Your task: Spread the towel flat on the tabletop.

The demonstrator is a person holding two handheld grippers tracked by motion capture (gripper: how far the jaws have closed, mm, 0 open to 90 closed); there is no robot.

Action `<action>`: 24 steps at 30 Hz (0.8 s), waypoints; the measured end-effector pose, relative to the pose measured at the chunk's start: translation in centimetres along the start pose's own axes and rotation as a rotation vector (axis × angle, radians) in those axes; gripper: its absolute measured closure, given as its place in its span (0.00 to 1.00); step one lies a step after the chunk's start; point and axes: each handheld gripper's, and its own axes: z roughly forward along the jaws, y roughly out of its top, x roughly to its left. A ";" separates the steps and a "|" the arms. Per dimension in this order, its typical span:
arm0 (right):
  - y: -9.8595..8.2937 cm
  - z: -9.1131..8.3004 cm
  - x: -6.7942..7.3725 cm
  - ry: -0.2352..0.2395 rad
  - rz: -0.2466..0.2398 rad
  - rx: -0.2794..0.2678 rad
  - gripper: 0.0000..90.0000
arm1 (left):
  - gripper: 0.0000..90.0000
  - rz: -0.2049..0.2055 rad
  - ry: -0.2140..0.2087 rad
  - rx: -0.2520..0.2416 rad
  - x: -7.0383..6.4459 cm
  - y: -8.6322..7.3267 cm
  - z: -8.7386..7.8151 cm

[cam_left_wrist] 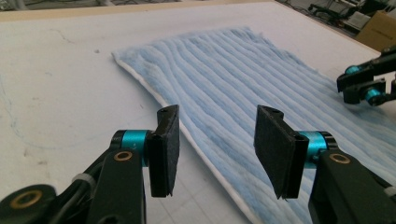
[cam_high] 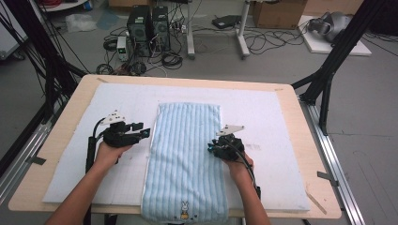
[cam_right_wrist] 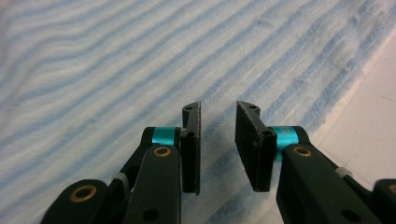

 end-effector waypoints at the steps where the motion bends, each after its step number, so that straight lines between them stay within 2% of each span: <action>1: -0.1 0.3 -0.2 0.003 -0.002 0.005 0.81 | 0.57 0.000 0.006 0.003 0.2 0.1 0.3; 4: -0.2 0.4 -0.6 0.011 -0.003 0.006 0.86 | 0.59 -0.014 0.021 -0.009 0.6 0.3 1.1; 7: -0.2 0.0 -0.8 -0.006 -0.048 0.034 0.92 | 0.60 -0.028 0.044 0.020 1.2 0.2 2.0; 10: -0.5 -0.3 -1.6 0.030 -0.012 0.034 0.91 | 0.60 -0.037 0.056 0.026 1.6 0.5 2.9; 12: -0.4 -0.3 -1.7 0.035 -0.020 0.029 0.86 | 0.60 -0.037 0.068 0.031 2.0 0.9 3.7; 14: -0.2 -0.6 -2.1 0.038 0.002 -0.035 0.83 | 0.60 -0.047 0.084 0.044 2.5 1.3 4.7; 17: 0.4 -0.8 -3.3 -0.010 0.042 -0.087 0.81 | 0.60 -0.059 0.105 0.068 3.2 1.8 6.3; 19: 0.7 -0.5 -4.3 -0.047 0.067 -0.084 0.81 | 0.60 -0.052 0.120 0.074 3.4 2.0 7.3; 21: 1.0 0.1 -5.3 -0.071 0.104 -0.091 0.79 | 0.62 -0.041 0.146 0.106 3.8 2.4 8.4; 24: 1.5 1.3 -6.4 -0.102 0.145 -0.072 0.76 | 0.63 -0.039 0.181 0.132 4.2 2.7 9.7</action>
